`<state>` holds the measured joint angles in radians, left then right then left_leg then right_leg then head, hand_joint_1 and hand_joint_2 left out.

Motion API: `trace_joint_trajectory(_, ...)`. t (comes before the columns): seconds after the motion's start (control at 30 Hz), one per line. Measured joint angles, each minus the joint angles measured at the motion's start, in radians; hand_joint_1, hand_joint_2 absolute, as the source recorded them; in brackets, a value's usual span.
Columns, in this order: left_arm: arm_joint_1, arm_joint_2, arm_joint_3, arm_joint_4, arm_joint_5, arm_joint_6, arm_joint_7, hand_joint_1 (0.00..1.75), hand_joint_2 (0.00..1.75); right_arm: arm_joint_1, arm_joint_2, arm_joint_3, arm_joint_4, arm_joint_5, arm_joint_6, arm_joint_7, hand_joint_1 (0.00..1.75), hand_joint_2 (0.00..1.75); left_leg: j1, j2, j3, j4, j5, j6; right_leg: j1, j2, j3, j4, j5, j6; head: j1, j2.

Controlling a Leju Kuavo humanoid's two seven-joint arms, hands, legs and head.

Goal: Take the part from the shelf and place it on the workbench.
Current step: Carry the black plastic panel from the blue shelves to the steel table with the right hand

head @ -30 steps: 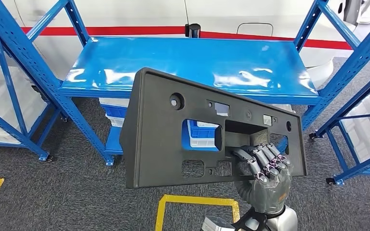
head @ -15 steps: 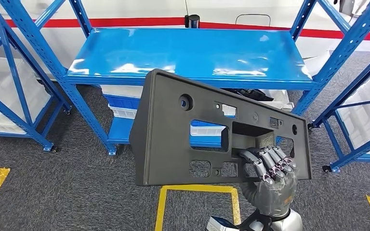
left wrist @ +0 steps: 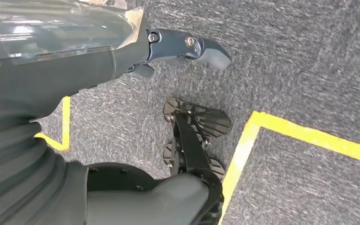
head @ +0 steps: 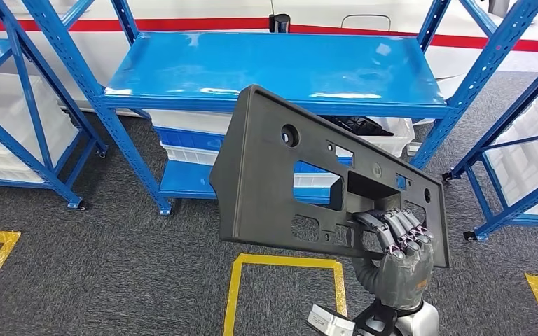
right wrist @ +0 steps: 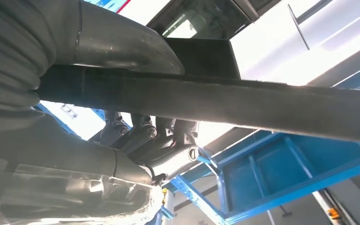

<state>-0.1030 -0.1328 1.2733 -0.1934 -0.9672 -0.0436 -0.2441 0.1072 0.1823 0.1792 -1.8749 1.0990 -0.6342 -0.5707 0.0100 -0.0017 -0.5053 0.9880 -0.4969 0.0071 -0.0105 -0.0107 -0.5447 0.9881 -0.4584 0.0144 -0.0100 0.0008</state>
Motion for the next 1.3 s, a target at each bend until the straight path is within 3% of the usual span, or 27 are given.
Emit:
trace_joint_trajectory(0.07, 0.0, -0.001, 0.0, 0.0, -0.002, 0.0, 0.0, 0.0, 1.75, -0.003, -0.001, -0.001, 0.005, 0.011, 0.0, 0.004, 1.75, 1.75, 0.002, 0.004, -0.007, -0.011, 0.016, 0.018, 0.001, 0.0, -0.013, 0.012, -0.008, 0.01, 0.0, 0.0)
trace_joint_trajectory(0.13, -0.002, -0.003, 0.0, 0.0, -0.002, 0.0, -0.001, 0.0, 1.75, -0.007, -0.006, 0.0, 0.012, 0.018, 0.0, 0.017, 1.75, 1.75, 0.005, 0.009, -0.02, -0.021, 0.035, 0.036, 0.001, 0.004, -0.048, 0.086, -0.061, 0.004, 0.005, 0.0)
trace_joint_trajectory(0.2, -0.002, -0.002, 0.0, 0.0, -0.002, 0.0, -0.002, 0.0, 1.75, -0.013, -0.02, 0.007, 0.025, 0.019, 0.0, 0.049, 1.75, 1.75, 0.003, 0.012, -0.04, -0.021, 0.049, 0.041, -0.003, 0.006, -0.095, 0.216, -0.131, -0.002, 0.009, 0.0)
trace_joint_trajectory(0.23, -0.002, -0.002, 0.0, 0.0, -0.001, 0.0, -0.002, 0.0, 1.75, -0.014, -0.029, 0.012, 0.032, 0.02, 0.0, 0.065, 1.75, 1.75, 0.003, 0.012, -0.051, -0.021, 0.057, 0.04, -0.005, 0.006, -0.106, 0.264, -0.15, 0.001, 0.009, 0.0)
trace_joint_trajectory(0.27, -0.001, -0.002, 0.0, 0.0, -0.001, -0.001, -0.002, 0.0, 1.75, -0.015, -0.037, 0.017, 0.039, 0.019, 0.0, 0.077, 1.75, 1.75, 0.003, 0.013, -0.062, -0.02, 0.064, 0.038, -0.007, 0.006, -0.101, 0.278, -0.152, 0.009, 0.01, 0.0)
trace_joint_trajectory(0.3, -0.001, -0.002, 0.0, 0.0, -0.001, -0.002, -0.002, 0.0, 1.75, -0.015, -0.043, 0.022, 0.045, 0.019, 0.0, 0.082, 1.75, 1.75, 0.003, 0.012, -0.072, -0.019, 0.071, 0.035, -0.009, 0.006, -0.075, 0.25, -0.137, 0.02, 0.01, 0.0)
trace_joint_trajectory(0.37, -0.001, -0.002, 0.0, 0.0, -0.001, -0.003, -0.003, 0.0, 1.75, -0.018, -0.051, 0.032, 0.052, 0.018, 0.0, 0.087, 1.75, 1.75, 0.004, 0.011, -0.087, -0.014, 0.082, 0.026, -0.016, 0.006, 0.015, 0.108, -0.094, 0.039, 0.011, 0.0)
trace_joint_trajectory(0.4, -0.001, -0.002, 0.0, 0.0, -0.001, -0.003, -0.004, 0.0, 1.75, -0.019, -0.054, 0.036, 0.054, 0.018, 0.0, 0.087, 1.75, 1.75, 0.003, 0.011, -0.094, -0.01, 0.087, 0.02, -0.015, 0.008, 0.055, 0.041, -0.08, 0.041, 0.011, 0.0)
trace_joint_trajectory(0.47, -0.001, -0.002, 0.0, 0.0, -0.001, -0.003, -0.005, 0.0, 1.75, -0.019, -0.058, 0.041, 0.059, 0.019, 0.0, 0.088, 1.75, 1.75, 0.0, 0.01, -0.104, -0.006, 0.098, 0.009, -0.009, 0.013, 0.085, -0.02, -0.073, 0.034, 0.011, 0.0)
trace_joint_trajectory(0.53, 0.0, -0.001, 0.0, 0.0, -0.001, -0.003, -0.006, 0.0, 1.75, -0.019, -0.062, 0.045, 0.063, 0.02, 0.0, 0.089, 1.75, 1.75, -0.002, 0.009, -0.108, -0.005, 0.107, 0.001, -0.008, 0.014, 0.076, -0.019, -0.065, 0.024, 0.01, 0.0)
trace_joint_trajectory(0.6, 0.002, -0.001, 0.0, 0.0, -0.001, -0.003, -0.006, 0.0, 1.75, -0.02, -0.063, 0.048, 0.065, 0.02, 0.0, 0.089, 1.75, 1.75, 0.001, 0.009, -0.125, 0.029, 0.074, -0.006, -0.014, 0.011, 0.068, -0.017, -0.055, 0.007, 0.008, 0.0)
trace_joint_trajectory(0.7, 0.002, -0.001, 0.0, 0.0, -0.001, -0.003, -0.006, 0.0, 1.75, -0.022, -0.064, 0.051, 0.069, 0.02, 0.0, 0.089, 1.75, 1.75, 0.004, 0.006, -0.193, 0.217, -0.047, -0.017, -0.011, 0.006, 0.053, -0.013, -0.041, -0.015, 0.004, 0.0)
trace_joint_trajectory(0.73, 0.002, -0.001, 0.0, 0.0, -0.001, -0.003, -0.006, 0.0, 1.75, -0.022, -0.065, 0.051, 0.07, 0.021, 0.0, 0.089, 1.75, 1.75, 0.004, 0.005, -0.211, 0.276, -0.069, -0.018, -0.007, 0.005, 0.047, -0.011, -0.038, -0.019, 0.004, 0.0)
trace_joint_trajectory(0.77, 0.003, -0.001, 0.0, 0.0, -0.002, -0.003, -0.006, 0.0, 1.75, -0.022, -0.065, 0.051, 0.072, 0.021, 0.0, 0.088, 1.75, 1.75, 0.004, 0.005, -0.213, 0.303, -0.072, -0.016, -0.004, 0.004, 0.042, -0.008, -0.037, -0.02, 0.004, 0.0)
trace_joint_trajectory(0.8, 0.003, -0.001, 0.0, 0.0, -0.003, -0.003, -0.006, 0.0, 1.75, -0.022, -0.066, 0.051, 0.073, 0.022, 0.0, 0.087, 1.75, 1.75, 0.003, 0.004, -0.196, 0.291, -0.058, -0.012, 0.0, 0.004, 0.039, -0.004, -0.037, -0.021, 0.004, 0.0)
trace_joint_trajectory(0.9, 0.002, 0.001, 0.0, 0.0, -0.004, 0.0, -0.003, 0.0, 1.75, -0.023, -0.066, 0.051, 0.073, 0.023, 0.0, 0.078, 1.75, 1.75, -0.004, -0.003, -0.08, 0.102, 0.017, 0.019, 0.009, 0.006, 0.034, 0.003, -0.036, -0.019, 0.006, 0.0)
trace_joint_trajectory(0.97, 0.0, 0.003, 0.0, 0.0, -0.004, 0.004, 0.002, 0.0, 1.75, -0.026, -0.065, 0.051, 0.073, 0.021, 0.0, 0.071, 1.75, 1.75, -0.012, -0.006, -0.042, 0.028, 0.028, 0.035, 0.009, 0.006, 0.027, 0.004, -0.031, -0.012, 0.008, 0.0)
trace_joint_trajectory(1.03, 0.0, 0.003, 0.0, 0.0, -0.003, 0.011, 0.006, 0.0, 1.75, -0.027, -0.064, 0.051, 0.073, 0.019, 0.0, 0.068, 1.75, 1.75, -0.017, -0.003, -0.04, 0.012, 0.034, 0.039, 0.008, 0.006, 0.02, 0.004, -0.023, 0.0, 0.006, 0.0)
trace_joint_trajectory(1.1, -0.001, 0.002, 0.0, 0.0, -0.002, 0.017, 0.01, 0.0, 1.75, -0.028, -0.065, 0.051, 0.073, 0.017, 0.0, 0.07, 1.75, 1.75, -0.012, 0.003, -0.042, -0.008, 0.048, 0.045, 0.01, 0.007, 0.004, 0.025, -0.042, 0.005, 0.007, 0.0)
trace_joint_trajectory(1.13, -0.002, 0.001, 0.0, 0.0, -0.002, 0.018, 0.012, 0.0, 1.75, -0.03, -0.065, 0.051, 0.073, 0.017, 0.0, 0.071, 1.75, 1.75, -0.008, 0.006, -0.046, -0.016, 0.056, 0.048, 0.011, 0.008, -0.013, 0.061, -0.069, 0.003, 0.009, 0.0)
trace_joint_trajectory(1.2, -0.003, -0.001, 0.0, 0.0, -0.001, 0.018, 0.016, 0.0, 1.75, -0.035, -0.069, 0.051, 0.074, 0.015, 0.0, 0.072, 1.75, 1.75, -0.006, 0.009, -0.063, -0.02, 0.072, 0.051, 0.004, 0.009, -0.061, 0.185, -0.14, -0.001, 0.012, 0.0)
trace_joint_trajectory(1.23, -0.003, -0.001, 0.0, 0.0, -0.002, 0.017, 0.016, 0.0, 1.75, -0.036, -0.071, 0.051, 0.076, 0.014, 0.0, 0.072, 1.75, 1.75, -0.005, 0.01, -0.073, -0.019, 0.078, 0.049, 0.0, 0.009, -0.08, 0.245, -0.165, 0.003, 0.012, 0.0)
trace_joint_trajectory(1.27, -0.003, -0.002, 0.0, 0.0, -0.003, 0.016, 0.016, 0.0, 1.75, -0.036, -0.074, 0.051, 0.076, 0.012, 0.0, 0.072, 1.75, 1.75, -0.005, 0.011, -0.083, -0.018, 0.085, 0.046, -0.004, 0.009, -0.087, 0.279, -0.174, 0.011, 0.013, 0.0)
trace_joint_trajectory(1.3, -0.003, -0.002, 0.0, 0.0, -0.003, 0.016, 0.016, 0.0, 1.75, -0.036, -0.076, 0.05, 0.077, 0.009, 0.0, 0.072, 1.75, 1.75, -0.003, 0.012, -0.094, -0.015, 0.092, 0.042, -0.009, 0.009, -0.075, 0.275, -0.164, 0.024, 0.013, 0.0)
